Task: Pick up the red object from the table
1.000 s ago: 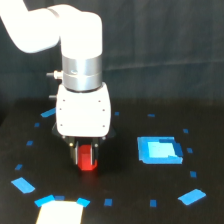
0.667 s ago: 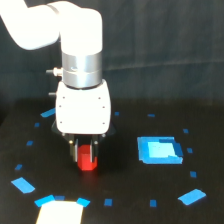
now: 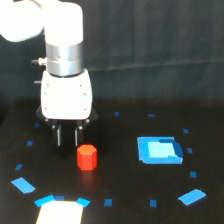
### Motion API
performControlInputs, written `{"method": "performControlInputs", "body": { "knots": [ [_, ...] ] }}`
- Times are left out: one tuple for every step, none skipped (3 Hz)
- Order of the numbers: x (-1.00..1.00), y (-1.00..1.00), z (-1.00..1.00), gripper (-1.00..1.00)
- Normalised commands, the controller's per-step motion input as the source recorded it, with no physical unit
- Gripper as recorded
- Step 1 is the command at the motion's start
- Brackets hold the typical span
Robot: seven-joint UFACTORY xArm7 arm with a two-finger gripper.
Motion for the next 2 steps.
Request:
{"method": "performControlInputs", "body": {
  "knots": [
    [1.0,0.43,-0.67,1.0],
    [0.81,0.36,-0.25,1.0]
  ]
}}
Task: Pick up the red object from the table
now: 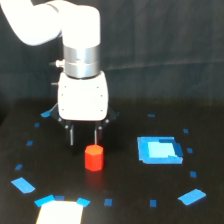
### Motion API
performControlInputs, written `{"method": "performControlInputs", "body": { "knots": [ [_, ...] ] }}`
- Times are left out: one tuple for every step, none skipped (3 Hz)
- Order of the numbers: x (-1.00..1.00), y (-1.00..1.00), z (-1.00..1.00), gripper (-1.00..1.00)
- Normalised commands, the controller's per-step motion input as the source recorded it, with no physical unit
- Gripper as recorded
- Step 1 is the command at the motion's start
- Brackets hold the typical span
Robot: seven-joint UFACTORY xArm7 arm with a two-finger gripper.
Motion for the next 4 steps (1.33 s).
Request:
{"method": "performControlInputs", "body": {
  "knots": [
    [0.12,0.21,-0.42,1.0],
    [-1.0,-0.7,-0.17,1.0],
    [-0.17,-0.94,-0.2,1.0],
    [0.2,-0.62,0.17,1.0]
  ]
}}
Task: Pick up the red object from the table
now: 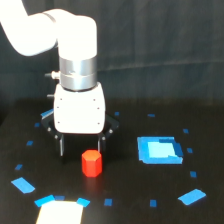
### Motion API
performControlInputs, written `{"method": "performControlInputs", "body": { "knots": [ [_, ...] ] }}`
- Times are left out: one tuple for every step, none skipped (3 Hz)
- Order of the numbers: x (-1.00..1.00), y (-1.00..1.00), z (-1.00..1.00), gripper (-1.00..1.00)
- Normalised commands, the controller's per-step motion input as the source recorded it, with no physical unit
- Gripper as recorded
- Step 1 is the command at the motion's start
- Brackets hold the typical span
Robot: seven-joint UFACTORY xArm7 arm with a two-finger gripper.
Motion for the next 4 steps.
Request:
{"method": "performControlInputs", "body": {
  "knots": [
    [0.31,-0.79,-0.24,0.6],
    [-0.77,-0.37,-0.67,-1.0],
    [-1.0,0.2,0.18,-1.0],
    [-0.82,-0.12,-0.16,-1.0]
  ]
}}
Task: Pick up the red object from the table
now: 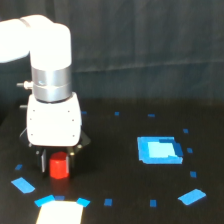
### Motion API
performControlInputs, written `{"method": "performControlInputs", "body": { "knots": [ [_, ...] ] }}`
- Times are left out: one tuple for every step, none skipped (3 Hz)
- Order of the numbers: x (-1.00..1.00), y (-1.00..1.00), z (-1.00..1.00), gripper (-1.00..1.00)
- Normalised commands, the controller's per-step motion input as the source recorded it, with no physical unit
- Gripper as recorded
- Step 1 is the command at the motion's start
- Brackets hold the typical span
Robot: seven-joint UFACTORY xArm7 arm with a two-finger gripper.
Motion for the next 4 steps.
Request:
{"method": "performControlInputs", "body": {
  "knots": [
    [-1.0,0.97,-0.06,-1.0],
    [-0.07,0.48,0.46,-1.0],
    [0.17,0.43,-0.08,-1.0],
    [-0.14,0.53,0.16,-1.0]
  ]
}}
